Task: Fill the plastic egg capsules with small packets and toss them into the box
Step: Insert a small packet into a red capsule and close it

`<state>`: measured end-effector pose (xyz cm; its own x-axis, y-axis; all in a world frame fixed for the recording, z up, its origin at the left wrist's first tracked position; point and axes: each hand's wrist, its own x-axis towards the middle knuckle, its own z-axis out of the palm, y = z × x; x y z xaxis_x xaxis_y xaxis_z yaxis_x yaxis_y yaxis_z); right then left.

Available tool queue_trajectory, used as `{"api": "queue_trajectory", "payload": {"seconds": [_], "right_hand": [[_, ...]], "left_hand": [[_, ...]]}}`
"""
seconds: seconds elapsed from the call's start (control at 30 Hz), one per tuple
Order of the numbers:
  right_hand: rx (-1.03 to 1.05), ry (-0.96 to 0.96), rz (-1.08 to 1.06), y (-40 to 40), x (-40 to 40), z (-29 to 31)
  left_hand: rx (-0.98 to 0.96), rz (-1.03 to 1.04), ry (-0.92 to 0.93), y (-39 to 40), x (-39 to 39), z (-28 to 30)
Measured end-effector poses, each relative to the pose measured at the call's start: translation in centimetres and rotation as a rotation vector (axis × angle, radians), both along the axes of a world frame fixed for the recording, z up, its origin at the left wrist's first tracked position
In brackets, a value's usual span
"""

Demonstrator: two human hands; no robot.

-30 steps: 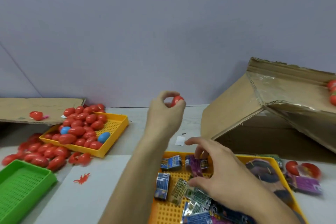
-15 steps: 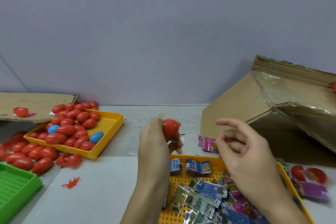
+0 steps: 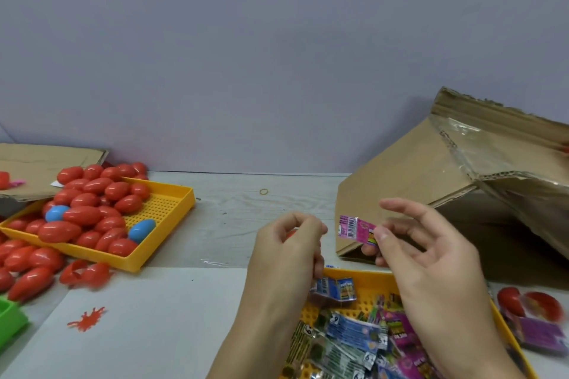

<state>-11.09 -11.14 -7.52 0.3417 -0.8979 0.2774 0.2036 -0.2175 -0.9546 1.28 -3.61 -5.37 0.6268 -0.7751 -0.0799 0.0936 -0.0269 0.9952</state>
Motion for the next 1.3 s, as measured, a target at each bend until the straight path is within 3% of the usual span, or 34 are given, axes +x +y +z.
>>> {"api": "queue_trajectory", "payload": {"seconds": [0.13, 0.33, 0.53, 0.7, 1.0, 1.3], "right_hand": [[-0.022, 0.018, 0.021, 0.1, 0.2, -0.2], [-0.040, 0.081, 0.032, 0.2, 0.5, -0.7], [0.126, 0.113, 0.109, -0.4, 0.6, -0.7], [0.221, -0.014, 0.231, -0.2, 0.3, -0.2], [0.093, 0.079, 0.217, -0.3, 0.2, -0.5], [0.213, 0.129, 0.308, -0.7, 0.1, -0.9]], "left_hand": [[-0.003, -0.105, -0.106, -0.2, -0.4, 0.1], [-0.038, -0.056, -0.222, -0.5, -0.4, -0.4], [-0.020, -0.137, -0.299, -0.8, -0.4, -0.7], [-0.008, -0.230, -0.338, -0.4, -0.4, -0.3], [-0.002, -0.284, -0.357, -0.1, -0.2, 0.0], [-0.013, -0.269, -0.363, -0.1, -0.1, 0.0]]}}
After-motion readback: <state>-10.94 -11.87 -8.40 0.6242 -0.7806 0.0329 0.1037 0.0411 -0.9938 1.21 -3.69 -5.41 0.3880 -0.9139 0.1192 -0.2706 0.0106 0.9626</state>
